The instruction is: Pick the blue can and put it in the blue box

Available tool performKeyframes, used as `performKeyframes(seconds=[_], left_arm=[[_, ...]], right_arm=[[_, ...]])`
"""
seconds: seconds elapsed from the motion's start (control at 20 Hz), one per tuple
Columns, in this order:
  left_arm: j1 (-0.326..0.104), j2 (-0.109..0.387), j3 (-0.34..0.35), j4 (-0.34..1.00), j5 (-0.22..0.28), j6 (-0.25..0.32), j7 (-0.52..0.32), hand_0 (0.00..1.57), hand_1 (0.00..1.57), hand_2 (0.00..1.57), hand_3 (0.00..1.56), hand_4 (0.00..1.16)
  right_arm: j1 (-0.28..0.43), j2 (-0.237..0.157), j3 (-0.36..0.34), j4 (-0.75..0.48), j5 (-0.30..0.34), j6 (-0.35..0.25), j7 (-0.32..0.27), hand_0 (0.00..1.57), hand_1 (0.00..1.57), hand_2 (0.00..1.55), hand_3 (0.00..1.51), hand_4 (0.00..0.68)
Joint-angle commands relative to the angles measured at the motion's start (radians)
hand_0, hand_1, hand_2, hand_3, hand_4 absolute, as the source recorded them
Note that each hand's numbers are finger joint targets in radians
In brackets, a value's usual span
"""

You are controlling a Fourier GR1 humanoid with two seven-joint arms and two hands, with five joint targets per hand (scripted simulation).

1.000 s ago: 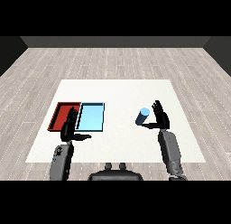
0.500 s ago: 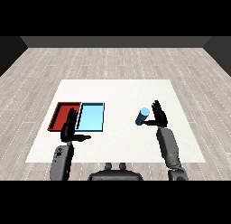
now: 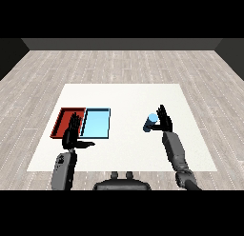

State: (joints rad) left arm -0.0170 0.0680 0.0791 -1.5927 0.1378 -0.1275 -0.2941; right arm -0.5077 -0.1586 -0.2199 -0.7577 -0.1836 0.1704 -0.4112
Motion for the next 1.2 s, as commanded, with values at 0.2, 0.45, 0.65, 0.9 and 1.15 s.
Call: performKeyframes(seconds=[0.2, 0.45, 0.65, 0.9, 1.15], left_arm=[[-0.008, 0.015, 0.018, 0.006, 0.010, -0.014, 0.009, 0.00, 0.00, 0.00, 0.00, 0.00], [0.027, -0.006, -0.006, -0.023, -0.012, 0.001, -0.007, 0.00, 0.00, 0.00, 0.00, 0.00], [0.060, -0.048, -0.051, -0.036, -0.055, 0.034, -0.015, 0.00, 0.00, 0.00, 0.00, 0.00], [-0.027, -0.015, -0.007, -0.003, -0.021, 0.031, 0.035, 0.00, 0.00, 0.00, 0.00, 0.00], [0.045, -0.003, 0.000, -0.030, 0.006, -0.019, -0.001, 0.00, 0.00, 0.00, 0.00, 0.00]], right_arm=[[-0.083, -0.016, -0.022, 0.165, -0.026, 0.033, -0.036, 0.00, 0.00, 0.00, 0.00, 0.000], [-0.086, 0.022, -0.010, 0.234, -0.008, -0.004, -0.090, 0.00, 0.00, 0.00, 0.00, 0.000], [-0.142, 0.007, -0.029, 0.357, 0.000, 0.023, -0.165, 0.00, 0.00, 0.00, 0.00, 0.000], [-0.156, 0.039, -0.024, 0.321, 0.011, -0.122, -0.139, 0.40, 0.40, 0.88, 0.91, 0.000], [-0.190, 0.037, -0.034, 0.323, 0.007, -0.205, -0.119, 1.51, 1.51, 1.48, 1.43, 0.591]])
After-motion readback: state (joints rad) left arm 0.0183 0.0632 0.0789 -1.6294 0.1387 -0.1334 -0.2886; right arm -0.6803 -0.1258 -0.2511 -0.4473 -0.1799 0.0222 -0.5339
